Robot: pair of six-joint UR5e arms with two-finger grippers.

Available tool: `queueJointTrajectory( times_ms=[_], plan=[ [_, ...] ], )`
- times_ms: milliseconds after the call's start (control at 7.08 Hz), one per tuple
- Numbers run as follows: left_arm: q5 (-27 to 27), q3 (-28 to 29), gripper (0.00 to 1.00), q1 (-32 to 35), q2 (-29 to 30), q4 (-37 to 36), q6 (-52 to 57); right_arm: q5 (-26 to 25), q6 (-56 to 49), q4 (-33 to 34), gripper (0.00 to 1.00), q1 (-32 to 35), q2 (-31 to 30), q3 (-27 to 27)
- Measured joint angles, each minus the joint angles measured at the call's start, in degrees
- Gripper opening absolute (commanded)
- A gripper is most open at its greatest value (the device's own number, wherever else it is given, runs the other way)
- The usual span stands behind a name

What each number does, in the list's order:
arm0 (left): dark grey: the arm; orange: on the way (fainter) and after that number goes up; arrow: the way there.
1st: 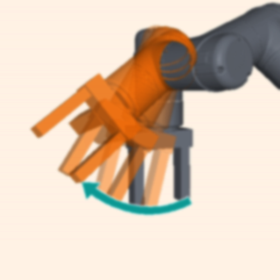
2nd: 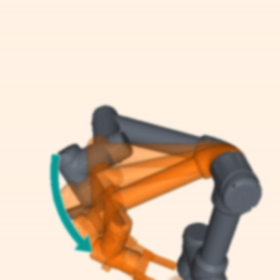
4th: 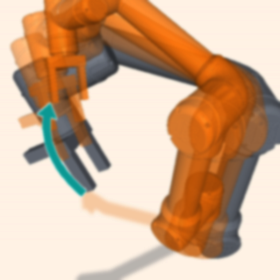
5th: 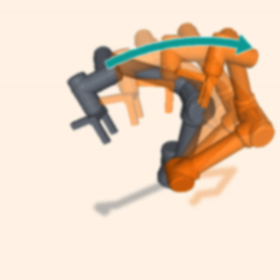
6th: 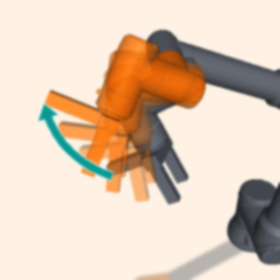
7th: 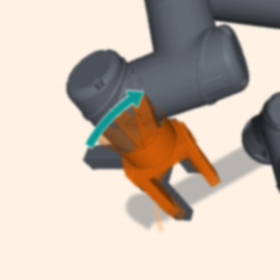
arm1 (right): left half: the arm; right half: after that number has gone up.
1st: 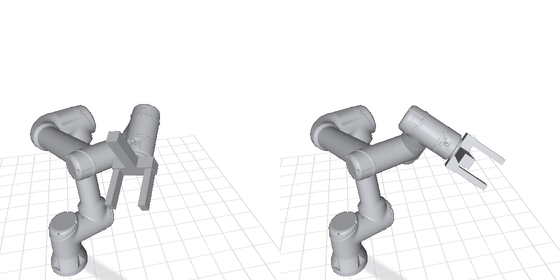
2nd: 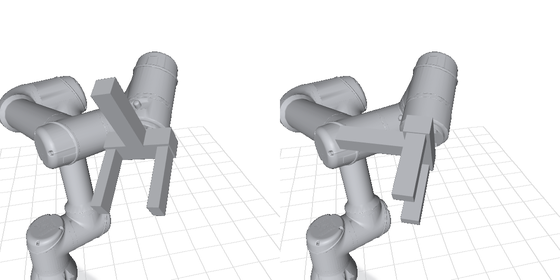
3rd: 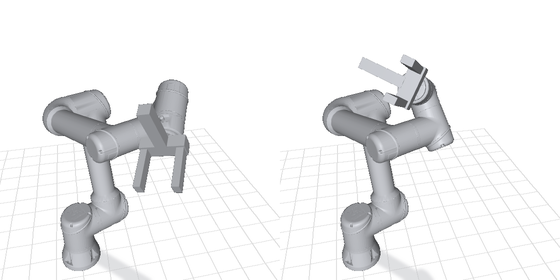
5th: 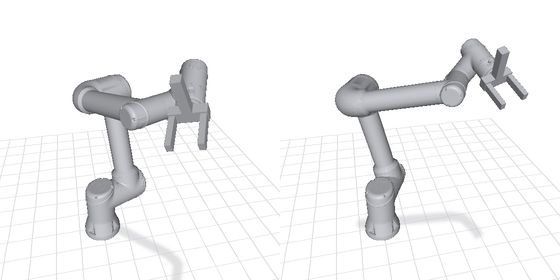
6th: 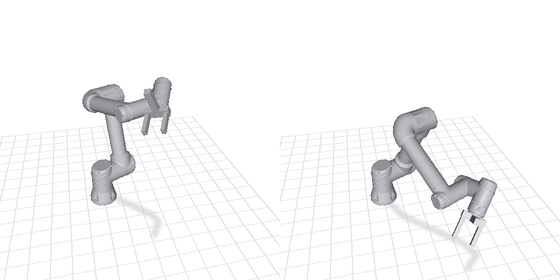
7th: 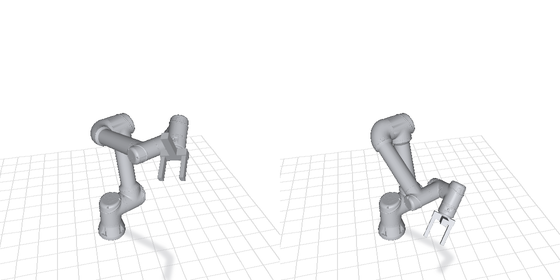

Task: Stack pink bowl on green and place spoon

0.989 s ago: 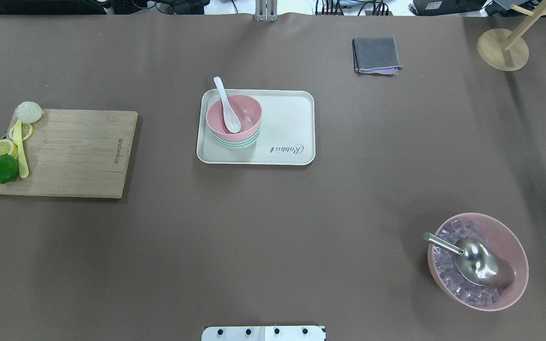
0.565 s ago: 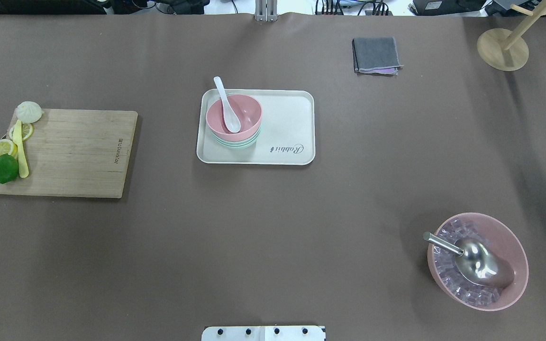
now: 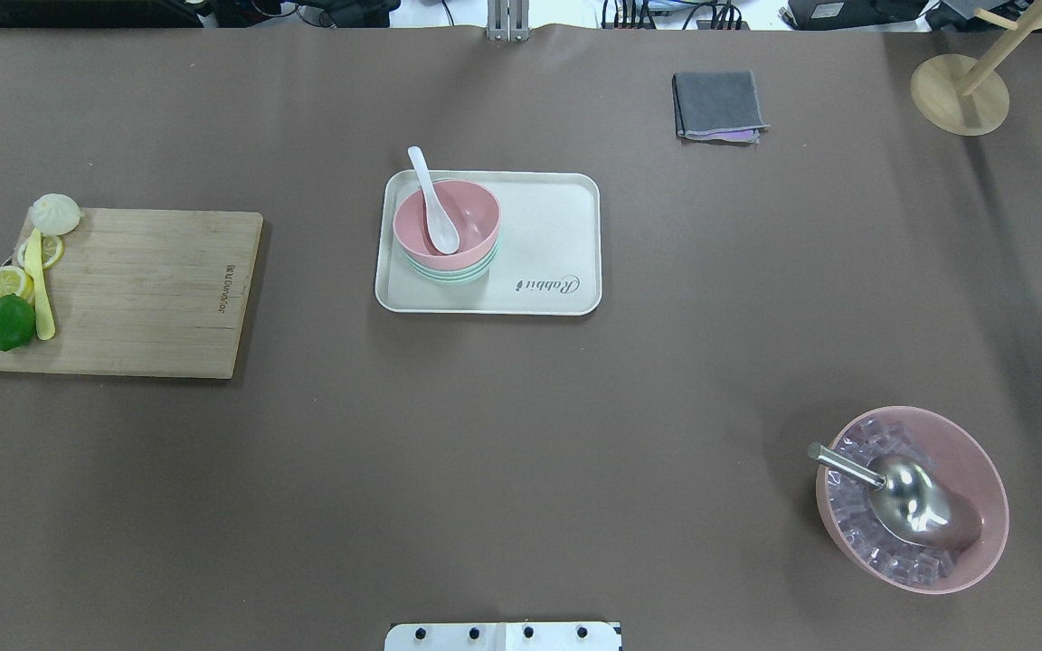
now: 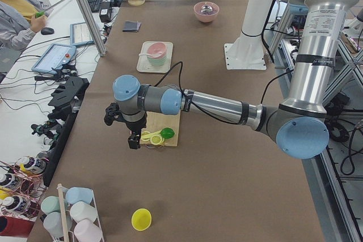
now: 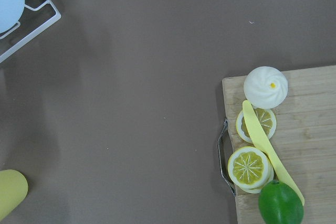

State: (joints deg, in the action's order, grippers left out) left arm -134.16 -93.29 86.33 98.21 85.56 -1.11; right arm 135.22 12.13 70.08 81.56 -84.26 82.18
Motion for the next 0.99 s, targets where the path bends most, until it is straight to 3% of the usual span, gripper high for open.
queueJointTrajectory(
  times_ms=[565,989],
  plan=[
    [-0.2,-0.1,0.98,-0.2,-0.4,0.1,-0.4,-0.4,-1.5,5.1,1.0,0.6,0.5,0.9],
    [-0.2,0.0,0.98,-0.2,-0.6,0.1,-0.4,-3.0,-10.2,18.8,1.0,1.9,4.3,2.1]
  ],
)
